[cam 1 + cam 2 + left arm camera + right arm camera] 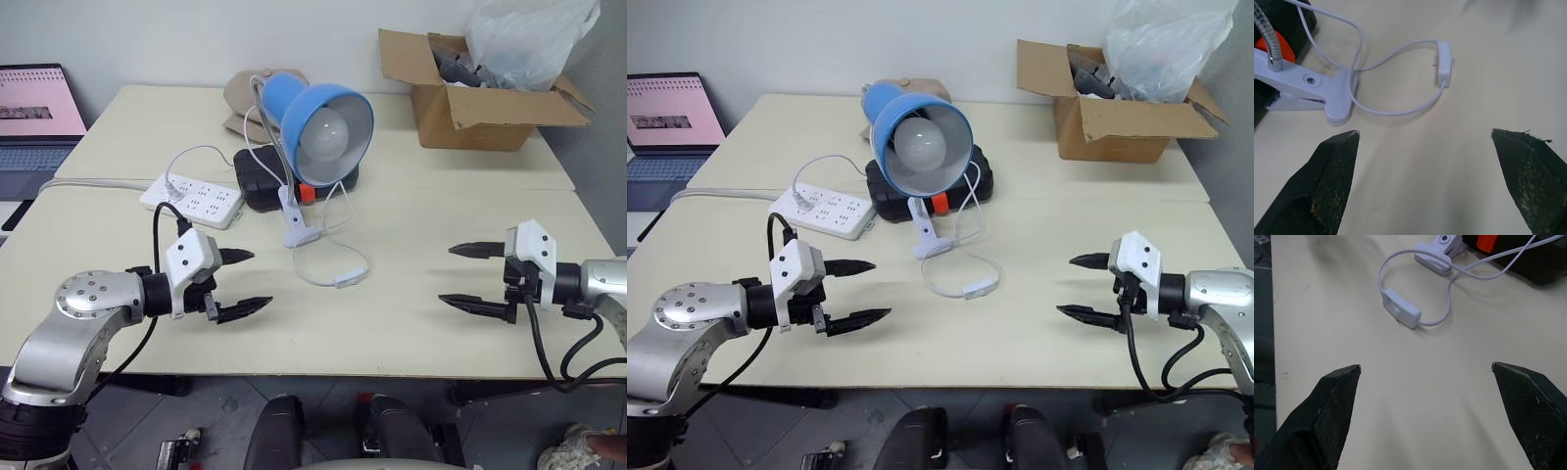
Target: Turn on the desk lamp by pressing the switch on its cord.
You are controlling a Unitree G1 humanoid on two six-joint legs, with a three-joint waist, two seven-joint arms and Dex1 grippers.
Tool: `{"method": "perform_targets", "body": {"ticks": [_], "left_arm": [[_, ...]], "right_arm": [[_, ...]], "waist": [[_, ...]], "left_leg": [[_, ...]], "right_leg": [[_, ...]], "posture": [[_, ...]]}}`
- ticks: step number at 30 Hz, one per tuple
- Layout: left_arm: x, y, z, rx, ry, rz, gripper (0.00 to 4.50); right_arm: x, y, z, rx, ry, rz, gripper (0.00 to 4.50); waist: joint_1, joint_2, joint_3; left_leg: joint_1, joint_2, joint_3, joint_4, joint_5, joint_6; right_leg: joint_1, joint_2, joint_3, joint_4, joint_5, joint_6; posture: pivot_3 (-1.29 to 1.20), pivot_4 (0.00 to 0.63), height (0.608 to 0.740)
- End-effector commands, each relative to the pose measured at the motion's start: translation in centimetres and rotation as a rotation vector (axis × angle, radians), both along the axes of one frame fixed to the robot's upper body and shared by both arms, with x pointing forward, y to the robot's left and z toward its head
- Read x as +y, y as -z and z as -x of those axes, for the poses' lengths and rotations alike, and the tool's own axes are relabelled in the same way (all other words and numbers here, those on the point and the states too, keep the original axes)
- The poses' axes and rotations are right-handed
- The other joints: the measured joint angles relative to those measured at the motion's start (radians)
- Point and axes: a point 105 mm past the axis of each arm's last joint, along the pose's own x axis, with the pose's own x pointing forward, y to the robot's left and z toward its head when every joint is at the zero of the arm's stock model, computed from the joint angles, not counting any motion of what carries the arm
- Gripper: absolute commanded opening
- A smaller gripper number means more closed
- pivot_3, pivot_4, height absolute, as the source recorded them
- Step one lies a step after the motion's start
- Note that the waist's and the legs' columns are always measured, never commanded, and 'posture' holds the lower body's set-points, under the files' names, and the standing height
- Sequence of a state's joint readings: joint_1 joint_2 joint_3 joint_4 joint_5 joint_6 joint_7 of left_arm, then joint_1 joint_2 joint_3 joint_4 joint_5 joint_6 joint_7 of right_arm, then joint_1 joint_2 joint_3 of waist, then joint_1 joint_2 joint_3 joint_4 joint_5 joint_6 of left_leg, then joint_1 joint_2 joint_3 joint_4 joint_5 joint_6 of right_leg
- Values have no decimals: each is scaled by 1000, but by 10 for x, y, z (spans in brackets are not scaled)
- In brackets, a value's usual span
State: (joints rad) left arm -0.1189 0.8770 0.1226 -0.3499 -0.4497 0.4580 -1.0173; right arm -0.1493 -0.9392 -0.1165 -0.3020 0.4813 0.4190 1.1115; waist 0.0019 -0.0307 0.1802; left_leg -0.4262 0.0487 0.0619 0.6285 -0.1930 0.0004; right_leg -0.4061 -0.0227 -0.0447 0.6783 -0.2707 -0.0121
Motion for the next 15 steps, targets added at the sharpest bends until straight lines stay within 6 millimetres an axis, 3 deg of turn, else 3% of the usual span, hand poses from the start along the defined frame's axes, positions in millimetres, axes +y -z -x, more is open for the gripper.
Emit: {"method": "perform_targets", "body": {"ticks": [1,15], "left_arm": [[-4,-12,1,-57,20,4,4492],[-9,-19,-9,-72,-3,27,4492]], "right_arm": [[5,-6,-1,-45,-25,5,4500],[10,-6,-3,-55,-35,-1,4500]], "waist": [[0,0,0],[1,0,0]], "left_leg": [[0,0,0,0,0,0],[0,0,0,0,0,0]], "right_leg": [[0,0,0,0,0,0],[0,0,0,0,0,0]], "posture": [[0,150,740],[0,150,740]]}}
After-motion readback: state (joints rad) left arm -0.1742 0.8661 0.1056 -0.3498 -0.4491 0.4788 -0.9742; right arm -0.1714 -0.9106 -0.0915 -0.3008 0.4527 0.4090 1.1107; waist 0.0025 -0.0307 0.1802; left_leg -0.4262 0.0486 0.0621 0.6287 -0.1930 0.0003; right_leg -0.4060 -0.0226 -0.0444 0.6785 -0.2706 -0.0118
